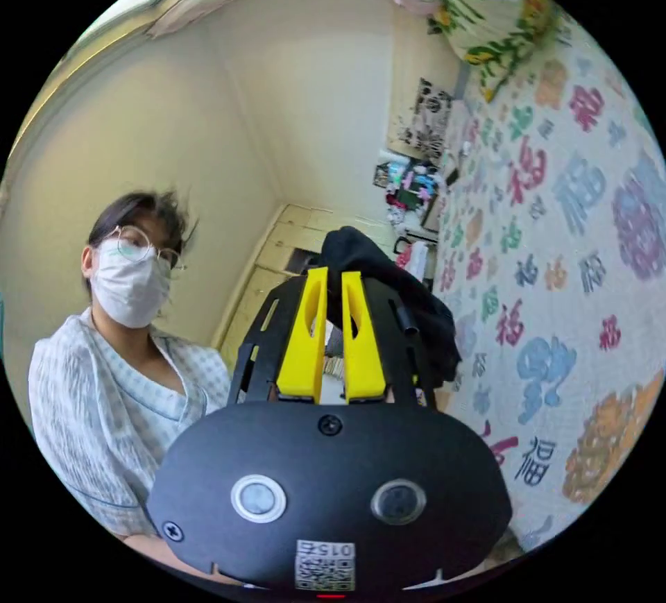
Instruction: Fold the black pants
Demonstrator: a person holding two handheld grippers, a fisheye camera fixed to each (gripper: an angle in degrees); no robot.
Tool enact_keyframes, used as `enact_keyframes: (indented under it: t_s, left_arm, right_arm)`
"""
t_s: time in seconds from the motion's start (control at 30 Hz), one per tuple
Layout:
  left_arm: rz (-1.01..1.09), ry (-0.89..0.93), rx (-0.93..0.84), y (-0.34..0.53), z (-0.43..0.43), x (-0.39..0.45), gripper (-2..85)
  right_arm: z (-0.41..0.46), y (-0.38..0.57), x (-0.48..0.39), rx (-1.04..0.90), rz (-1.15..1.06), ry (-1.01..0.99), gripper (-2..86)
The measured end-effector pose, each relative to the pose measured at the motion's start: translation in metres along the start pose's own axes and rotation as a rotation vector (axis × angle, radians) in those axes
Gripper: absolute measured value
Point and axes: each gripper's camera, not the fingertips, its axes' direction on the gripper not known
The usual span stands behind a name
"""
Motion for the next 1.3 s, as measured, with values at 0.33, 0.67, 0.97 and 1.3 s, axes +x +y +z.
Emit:
enact_keyframes:
  t_s: [0.33, 0.67, 0.97, 1.3]
  left_arm:
    - [-0.143, -0.138, -0.084, 0.056, -0.019, -0.046, 6.1]
    - [-0.216, -0.385, 0.140, 0.057, -0.079, -0.088, 10.0]
    - [0.079, -0.219, 0.076, 0.080, -0.071, -0.042, 1.6]
    - [0.153, -0.181, -0.036, 0.111, -0.092, 0.004, 0.9]
  right_arm:
    - [-0.063, 0.023, 0.087, -0.017, 0.364, 0.642, 1.0]
    - [0.147, -0.027, 0.107, -0.666, 0.041, 0.641, 11.3]
    - [0.259, -0.044, 0.178, -0.887, 0.123, 0.859, 22.4]
    - [0.170, -0.052, 0.165, -0.752, 0.218, 0.617, 3.0]
